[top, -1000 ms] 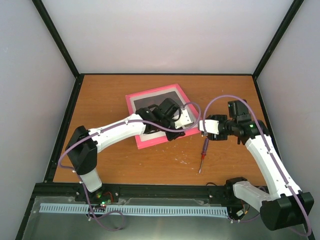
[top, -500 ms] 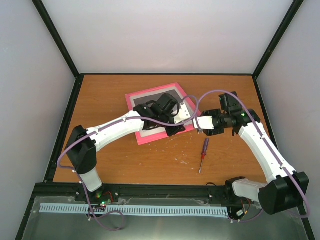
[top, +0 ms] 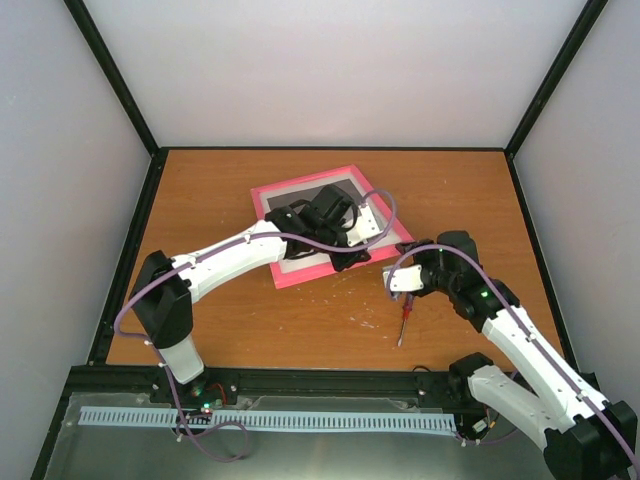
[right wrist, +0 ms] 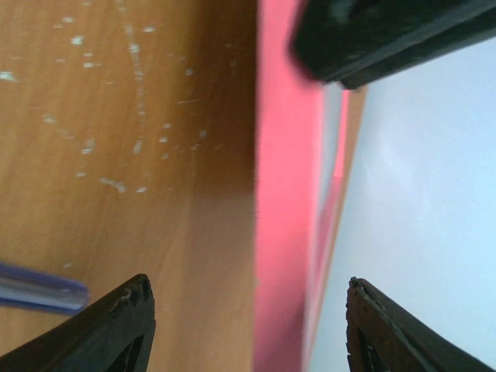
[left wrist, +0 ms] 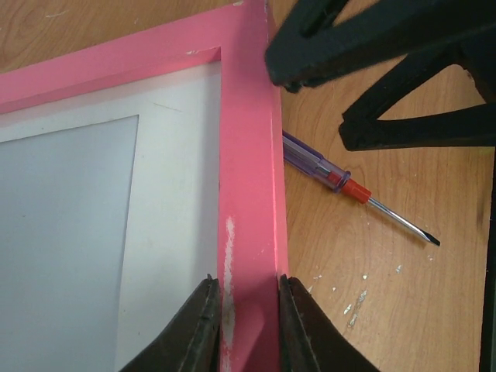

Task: Take the photo out of the frame

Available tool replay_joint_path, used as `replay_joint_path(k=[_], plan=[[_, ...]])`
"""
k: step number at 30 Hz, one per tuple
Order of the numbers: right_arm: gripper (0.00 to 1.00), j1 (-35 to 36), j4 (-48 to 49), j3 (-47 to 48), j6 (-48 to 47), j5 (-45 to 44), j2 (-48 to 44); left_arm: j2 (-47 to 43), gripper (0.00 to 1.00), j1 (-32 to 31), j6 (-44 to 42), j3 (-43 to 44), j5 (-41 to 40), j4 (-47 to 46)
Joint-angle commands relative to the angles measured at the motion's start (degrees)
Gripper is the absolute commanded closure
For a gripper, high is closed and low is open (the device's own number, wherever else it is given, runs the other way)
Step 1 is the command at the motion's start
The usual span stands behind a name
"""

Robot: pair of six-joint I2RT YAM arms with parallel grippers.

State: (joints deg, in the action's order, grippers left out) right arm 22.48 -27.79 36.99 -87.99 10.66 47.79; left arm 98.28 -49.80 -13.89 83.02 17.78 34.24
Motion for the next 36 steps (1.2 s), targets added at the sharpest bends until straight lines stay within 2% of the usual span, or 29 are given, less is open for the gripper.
replay_joint_path(k=[1,7,12,16,19,20,23,24,26,30,34,36], plan=[[0.35,1.4,8.6,-0.2,3.1,-2.9,0.7,-3.4,0.99,0.3,-0.1,2.6,2.9,-5.0],[0.36,1.6,12.8,0.8,6.2,-3.8,5.9,-4.0,0.99,0.3,0.3,2.4,4.1,-4.6],[0.43,2.0,13.7,1.1,6.3,-3.3,7.1,-5.0,0.99,0.3,0.4,2.3,4.6,-4.2],[0.45,2.9,11.8,0.0,3.6,-2.9,6.6,-5.1,0.99,0.3,0.4,2.3,3.9,-3.8],[0.46,3.0,3.5,2.1,4.7,0.9,6.8,-5.4,0.97,0.3,2.4,0.9,0.8,-2.7],[0.47,3.0,0.2,3.5,6.2,2.3,7.1,-5.7,0.90,0.3,3.5,-0.5,-0.9,-2.9],[0.48,2.9,-10.6,7.2,12.0,5.7,6.9,-7.4,0.55,0.3,7.9,-6.7,-6.1,-5.2],[0.47,2.9,-13.4,7.4,12.5,6.6,6.0,-7.9,0.49,0.3,9.2,-8.8,-7.1,-5.9],[0.47,2.8,-17.1,7.2,13.8,7.4,3.5,-8.5,0.45,0.3,11.1,-12.2,-7.6,-7.0],[0.45,2.7,-22.3,6.6,18.2,8.6,0.0,-7.3,0.45,0.3,11.4,-17.7,-7.7,-8.1],[0.44,2.7,-27.6,9.3,25.1,11.7,1.7,-3.4,0.55,0.3,8.7,-19.0,-7.1,-6.9],[0.44,2.6,-29.2,10.7,28.0,13.6,3.1,-1.4,0.55,0.3,8.0,-18.5,-6.9,-6.0]])
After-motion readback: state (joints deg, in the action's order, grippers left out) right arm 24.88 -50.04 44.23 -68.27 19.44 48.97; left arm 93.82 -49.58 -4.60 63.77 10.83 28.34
